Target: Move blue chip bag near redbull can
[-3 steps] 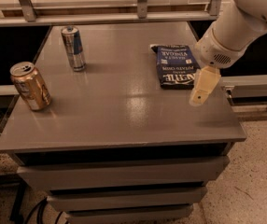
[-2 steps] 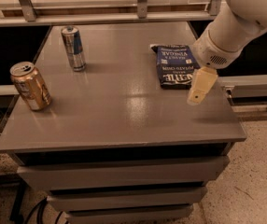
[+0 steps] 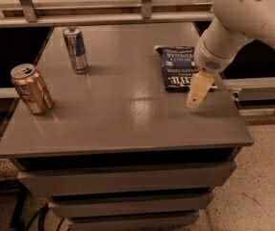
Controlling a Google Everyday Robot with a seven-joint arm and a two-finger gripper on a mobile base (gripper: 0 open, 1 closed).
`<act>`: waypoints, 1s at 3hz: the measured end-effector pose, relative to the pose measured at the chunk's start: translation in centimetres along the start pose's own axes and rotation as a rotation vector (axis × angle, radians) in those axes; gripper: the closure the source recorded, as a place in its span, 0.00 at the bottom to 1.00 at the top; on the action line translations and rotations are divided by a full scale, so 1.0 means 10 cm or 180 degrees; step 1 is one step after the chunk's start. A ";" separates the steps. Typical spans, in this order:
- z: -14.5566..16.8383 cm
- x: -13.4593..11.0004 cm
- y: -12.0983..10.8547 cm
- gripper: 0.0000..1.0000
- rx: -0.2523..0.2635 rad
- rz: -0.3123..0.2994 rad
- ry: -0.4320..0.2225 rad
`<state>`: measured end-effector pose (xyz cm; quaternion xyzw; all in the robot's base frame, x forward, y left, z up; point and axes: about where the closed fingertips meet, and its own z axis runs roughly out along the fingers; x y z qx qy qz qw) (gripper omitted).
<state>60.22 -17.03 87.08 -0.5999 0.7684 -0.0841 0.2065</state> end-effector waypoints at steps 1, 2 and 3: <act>0.19 0.00 -0.07 0.00 -0.0080 0.0005 0.0008; 0.36 0.04 -0.11 0.00 -0.0193 0.0037 -0.0006; 0.42 0.05 -0.13 0.00 -0.0241 0.0051 -0.0013</act>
Offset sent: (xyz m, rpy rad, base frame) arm 0.0374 -0.0065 -0.0437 0.0409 0.0988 0.0006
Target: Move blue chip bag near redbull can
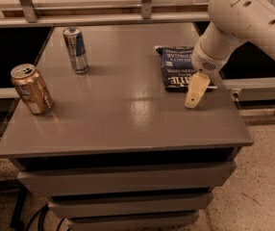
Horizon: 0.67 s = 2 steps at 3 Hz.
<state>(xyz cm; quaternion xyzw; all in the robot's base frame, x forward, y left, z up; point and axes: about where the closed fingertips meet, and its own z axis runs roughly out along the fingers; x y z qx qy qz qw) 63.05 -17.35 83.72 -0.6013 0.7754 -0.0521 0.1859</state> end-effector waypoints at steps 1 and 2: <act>-0.01 0.00 0.00 0.16 0.0000 0.0001 0.0000; 0.02 0.03 -0.01 0.40 -0.0064 0.0024 -0.0031</act>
Offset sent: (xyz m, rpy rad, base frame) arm 0.0061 -0.0134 -0.0201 0.0813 0.0837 -0.0008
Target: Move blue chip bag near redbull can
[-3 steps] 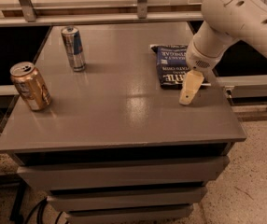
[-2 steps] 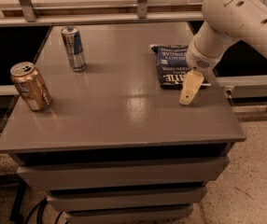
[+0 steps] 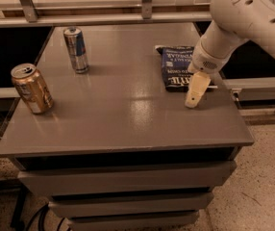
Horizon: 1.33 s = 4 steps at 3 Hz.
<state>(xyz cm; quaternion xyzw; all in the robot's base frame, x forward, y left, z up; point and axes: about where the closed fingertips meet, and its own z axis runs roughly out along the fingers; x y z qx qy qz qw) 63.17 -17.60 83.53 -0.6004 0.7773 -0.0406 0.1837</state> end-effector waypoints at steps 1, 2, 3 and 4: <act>-0.04 -0.01 -0.01 0.63 0.0000 0.0000 0.0000; -0.07 -0.02 -0.02 0.87 -0.0001 0.0001 0.0000; -0.13 -0.03 -0.04 1.00 -0.0001 0.0001 -0.0001; -0.04 0.00 -0.01 1.00 -0.0086 -0.0004 -0.0068</act>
Offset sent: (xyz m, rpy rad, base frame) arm -0.0001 -0.0095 -0.0186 0.0652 0.0682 0.0139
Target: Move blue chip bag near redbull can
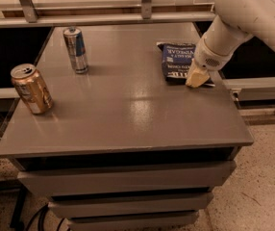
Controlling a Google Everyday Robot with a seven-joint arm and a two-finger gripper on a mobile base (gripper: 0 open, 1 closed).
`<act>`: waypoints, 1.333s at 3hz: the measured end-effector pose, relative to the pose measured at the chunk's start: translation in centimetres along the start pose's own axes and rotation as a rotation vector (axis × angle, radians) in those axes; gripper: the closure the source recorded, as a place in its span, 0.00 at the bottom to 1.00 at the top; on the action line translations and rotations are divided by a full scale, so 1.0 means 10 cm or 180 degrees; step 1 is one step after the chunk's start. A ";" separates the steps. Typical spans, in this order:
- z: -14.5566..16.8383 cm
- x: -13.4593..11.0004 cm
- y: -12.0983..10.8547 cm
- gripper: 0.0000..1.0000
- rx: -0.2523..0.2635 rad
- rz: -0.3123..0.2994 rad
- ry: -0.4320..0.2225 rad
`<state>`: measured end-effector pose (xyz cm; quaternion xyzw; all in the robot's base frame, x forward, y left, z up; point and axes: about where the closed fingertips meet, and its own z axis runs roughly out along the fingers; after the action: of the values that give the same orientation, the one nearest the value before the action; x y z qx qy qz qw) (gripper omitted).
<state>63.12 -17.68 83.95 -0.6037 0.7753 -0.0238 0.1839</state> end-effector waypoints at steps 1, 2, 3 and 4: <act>-0.04 -0.01 -0.01 1.00 0.0000 0.0000 0.0000; -0.08 -0.02 -0.06 1.00 0.0071 -0.0018 -0.0089; -0.22 -0.07 -0.17 1.00 0.0239 -0.0058 -0.0156; -0.39 -0.17 -0.32 1.00 0.0439 -0.0119 -0.0209</act>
Offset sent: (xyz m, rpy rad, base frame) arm 0.0073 -0.0051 0.0212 0.0478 -0.0775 0.0126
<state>65.16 -17.70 88.85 -0.6045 0.7539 -0.0607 0.2500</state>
